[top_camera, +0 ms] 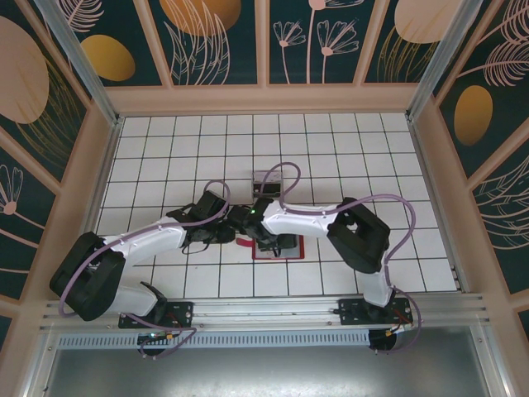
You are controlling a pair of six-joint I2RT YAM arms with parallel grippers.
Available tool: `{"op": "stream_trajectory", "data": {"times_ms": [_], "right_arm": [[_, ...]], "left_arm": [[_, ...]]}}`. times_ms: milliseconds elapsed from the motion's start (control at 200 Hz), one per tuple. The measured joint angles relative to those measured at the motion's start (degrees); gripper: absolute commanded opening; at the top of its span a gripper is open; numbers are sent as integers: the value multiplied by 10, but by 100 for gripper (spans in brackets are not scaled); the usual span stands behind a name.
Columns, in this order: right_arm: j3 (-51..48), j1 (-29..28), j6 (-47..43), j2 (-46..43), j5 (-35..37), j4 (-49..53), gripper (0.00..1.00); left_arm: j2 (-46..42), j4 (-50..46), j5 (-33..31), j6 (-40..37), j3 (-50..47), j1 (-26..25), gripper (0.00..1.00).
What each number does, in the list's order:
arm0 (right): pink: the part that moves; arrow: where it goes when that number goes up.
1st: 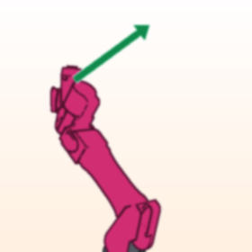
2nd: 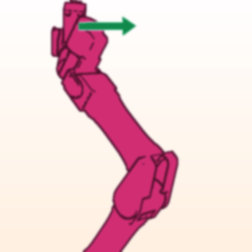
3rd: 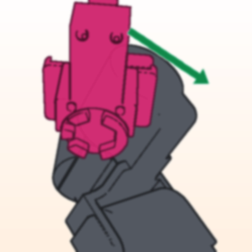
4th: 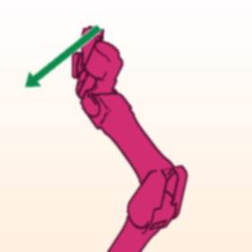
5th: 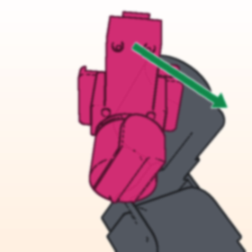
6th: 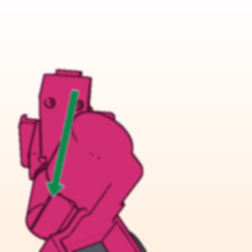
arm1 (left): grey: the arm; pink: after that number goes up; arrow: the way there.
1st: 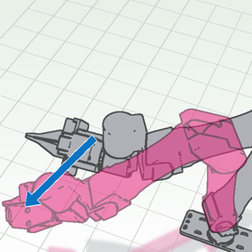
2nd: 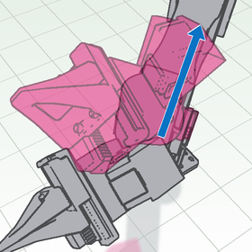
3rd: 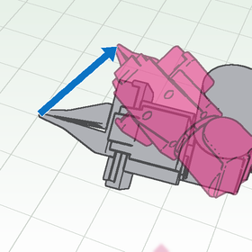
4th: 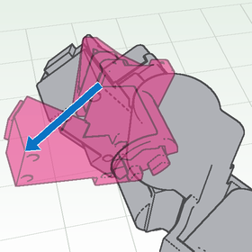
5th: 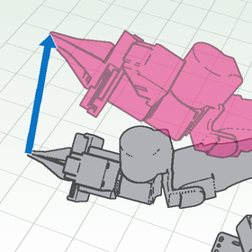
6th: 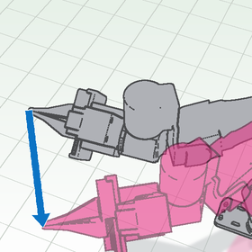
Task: Take the credit cards out of the card holder
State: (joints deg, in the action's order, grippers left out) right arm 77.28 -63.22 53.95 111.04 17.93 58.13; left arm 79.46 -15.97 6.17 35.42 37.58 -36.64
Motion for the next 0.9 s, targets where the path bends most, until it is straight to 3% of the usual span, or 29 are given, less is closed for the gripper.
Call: {"op": "stream_trajectory", "data": {"times_ms": [541,901], "right_arm": [[-204,73,-7,-147,-85,-184,58],[-253,108,-31,-184,-112,-237,58]], "left_arm": [[0,-15,0,-3,21,0,26],[2,-23,5,-3,43,0,26]]}}
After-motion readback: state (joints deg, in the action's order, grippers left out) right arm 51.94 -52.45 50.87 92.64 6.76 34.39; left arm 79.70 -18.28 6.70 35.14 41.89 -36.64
